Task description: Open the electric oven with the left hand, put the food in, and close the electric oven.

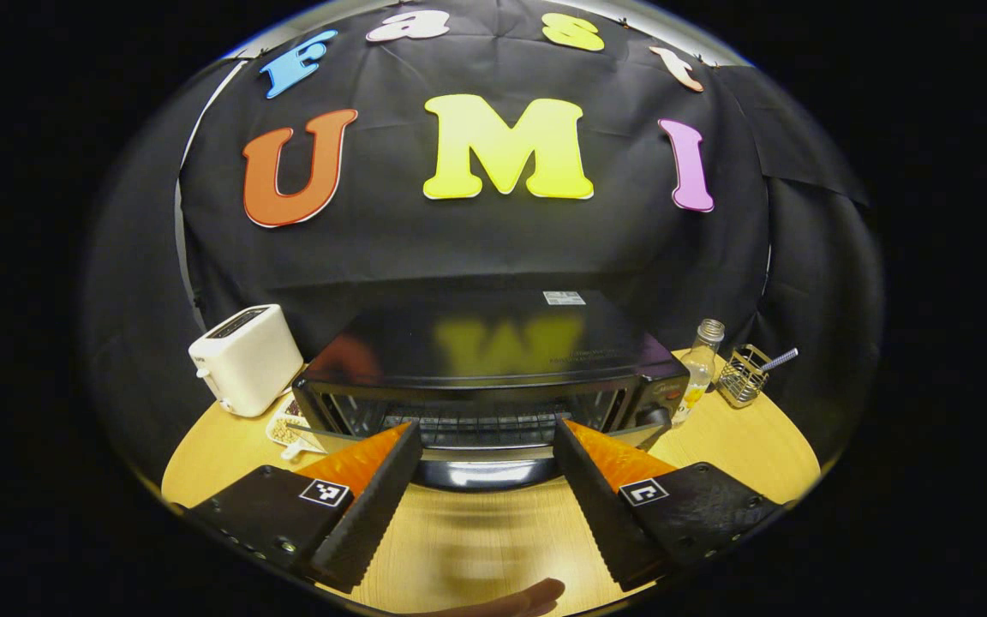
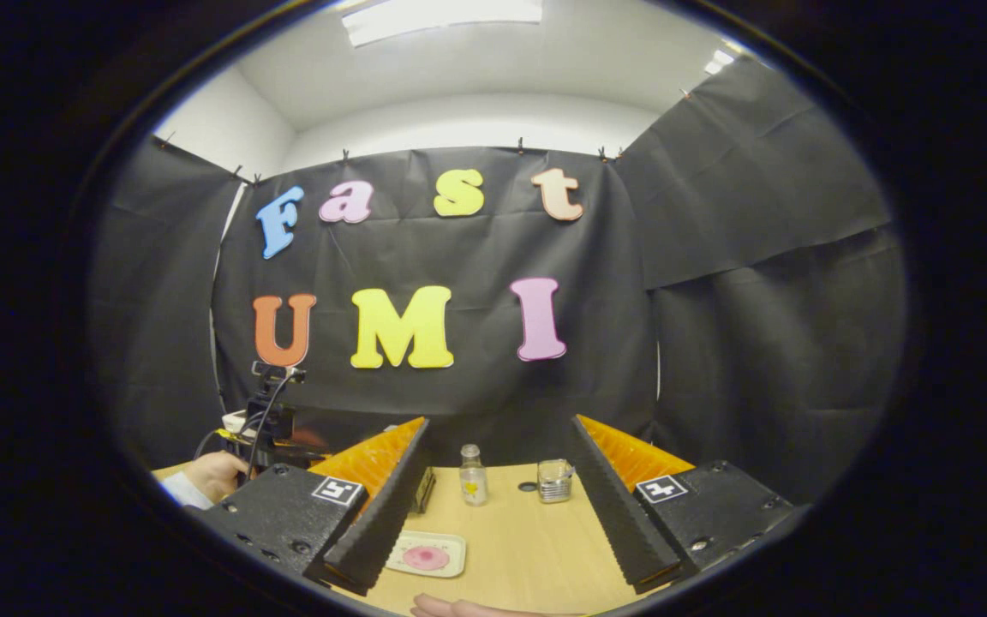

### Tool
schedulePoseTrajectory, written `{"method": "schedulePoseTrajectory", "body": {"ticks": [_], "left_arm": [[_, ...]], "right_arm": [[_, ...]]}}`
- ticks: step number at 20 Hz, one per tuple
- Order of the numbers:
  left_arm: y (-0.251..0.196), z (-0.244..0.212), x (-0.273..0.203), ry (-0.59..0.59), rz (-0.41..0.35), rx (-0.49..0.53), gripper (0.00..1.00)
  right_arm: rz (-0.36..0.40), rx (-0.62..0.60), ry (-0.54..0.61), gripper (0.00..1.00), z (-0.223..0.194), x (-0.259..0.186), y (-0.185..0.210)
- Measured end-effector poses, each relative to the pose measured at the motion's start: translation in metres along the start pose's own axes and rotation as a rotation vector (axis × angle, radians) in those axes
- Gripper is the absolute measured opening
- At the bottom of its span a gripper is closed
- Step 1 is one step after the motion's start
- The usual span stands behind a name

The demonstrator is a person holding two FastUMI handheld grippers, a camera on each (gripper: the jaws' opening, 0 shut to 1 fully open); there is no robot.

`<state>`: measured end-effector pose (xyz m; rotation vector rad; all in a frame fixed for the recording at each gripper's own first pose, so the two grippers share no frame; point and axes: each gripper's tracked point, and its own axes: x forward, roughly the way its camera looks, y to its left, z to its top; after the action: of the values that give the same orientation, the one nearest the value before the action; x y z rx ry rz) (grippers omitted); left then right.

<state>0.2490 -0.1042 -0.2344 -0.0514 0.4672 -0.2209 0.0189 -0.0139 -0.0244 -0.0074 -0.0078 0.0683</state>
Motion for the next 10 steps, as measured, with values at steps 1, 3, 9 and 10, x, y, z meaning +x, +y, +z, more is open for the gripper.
{"method": "schedulePoseTrajectory", "body": {"ticks": [1,3,9,10], "left_arm": [[-0.001,-0.005,-0.006,-0.002,-0.003,0.004,0.99],[-0.001,-0.019,-0.017,-0.001,-0.005,0.006,0.98],[-0.005,-0.062,-0.04,0.026,-0.002,-0.001,0.99],[-0.005,-0.07,-0.043,0.041,-0.003,-0.003,0.99]], "right_arm": [[0.006,0.001,0.006,0.96,-0.002,0.0,0.003],[0.012,-0.005,0.007,1.0,-0.003,0.001,0.006],[0.026,-0.001,0.042,0.96,-0.017,0.0,0.016],[0.031,-0.003,0.041,0.96,-0.017,-0.001,0.018]]}}
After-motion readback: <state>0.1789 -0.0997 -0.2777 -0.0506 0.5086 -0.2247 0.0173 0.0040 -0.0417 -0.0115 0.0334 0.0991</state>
